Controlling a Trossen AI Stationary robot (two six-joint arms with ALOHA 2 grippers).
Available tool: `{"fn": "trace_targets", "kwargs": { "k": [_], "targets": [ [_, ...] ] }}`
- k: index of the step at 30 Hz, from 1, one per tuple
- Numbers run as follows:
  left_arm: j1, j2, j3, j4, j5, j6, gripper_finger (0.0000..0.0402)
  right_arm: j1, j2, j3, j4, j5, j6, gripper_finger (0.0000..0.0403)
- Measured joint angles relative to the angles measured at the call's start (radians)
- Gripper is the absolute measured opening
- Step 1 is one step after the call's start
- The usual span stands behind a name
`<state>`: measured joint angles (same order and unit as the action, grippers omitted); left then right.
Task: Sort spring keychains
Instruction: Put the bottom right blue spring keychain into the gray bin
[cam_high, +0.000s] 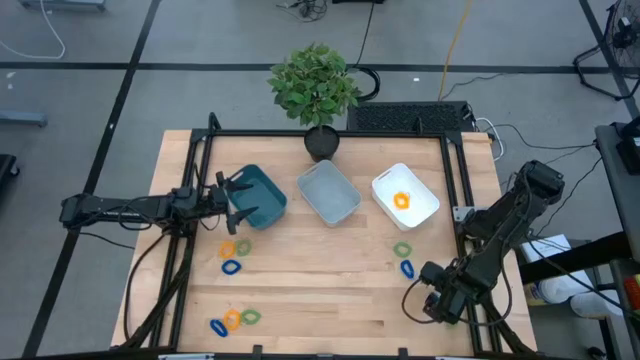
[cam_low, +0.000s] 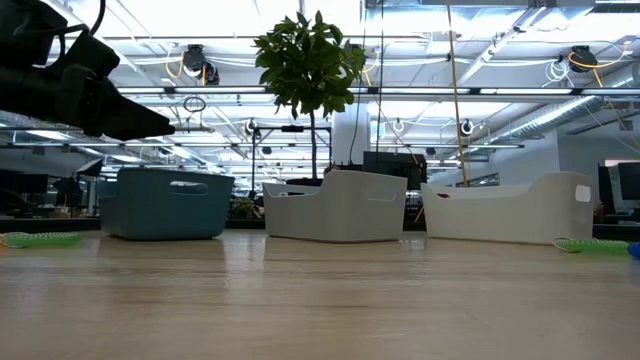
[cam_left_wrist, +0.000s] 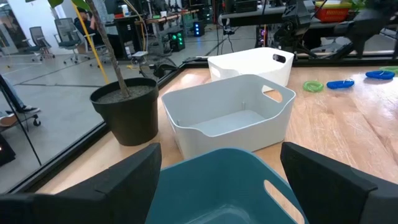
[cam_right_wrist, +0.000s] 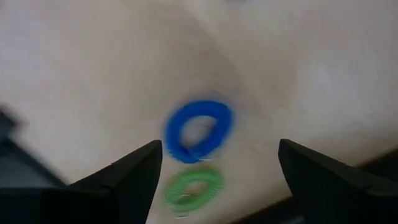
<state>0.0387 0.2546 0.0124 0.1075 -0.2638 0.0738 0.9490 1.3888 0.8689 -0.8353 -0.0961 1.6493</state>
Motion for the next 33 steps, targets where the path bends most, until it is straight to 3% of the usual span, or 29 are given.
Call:
{"fn": "trace_targets", "kwargs": {
  "k": [5,15,28,33],
  "targets": [
    [0.000,0.000,0.000,0.001,0.000,0.000,0.0335,0.010,0.000,-0.062,0.005,-0.066,0.015,0.0306],
    [0.000,0.000,0.000,0.001,0.000,0.000,0.0335,0.009,0.006,-0.084,0.020,-0.038,-0.009,0.0281],
    [0.000,0.000,0.000,0.000,0.000,0.000,0.0335,0.000,0.160,-0.080,0.124,-0.025,-0.061,0.0262],
    [0.000,0.000,0.000,0.001,0.000,0.000,0.0335,-0.013,0.168,-0.081,0.120,-0.028,-0.056,0.0230]
  ]
}}
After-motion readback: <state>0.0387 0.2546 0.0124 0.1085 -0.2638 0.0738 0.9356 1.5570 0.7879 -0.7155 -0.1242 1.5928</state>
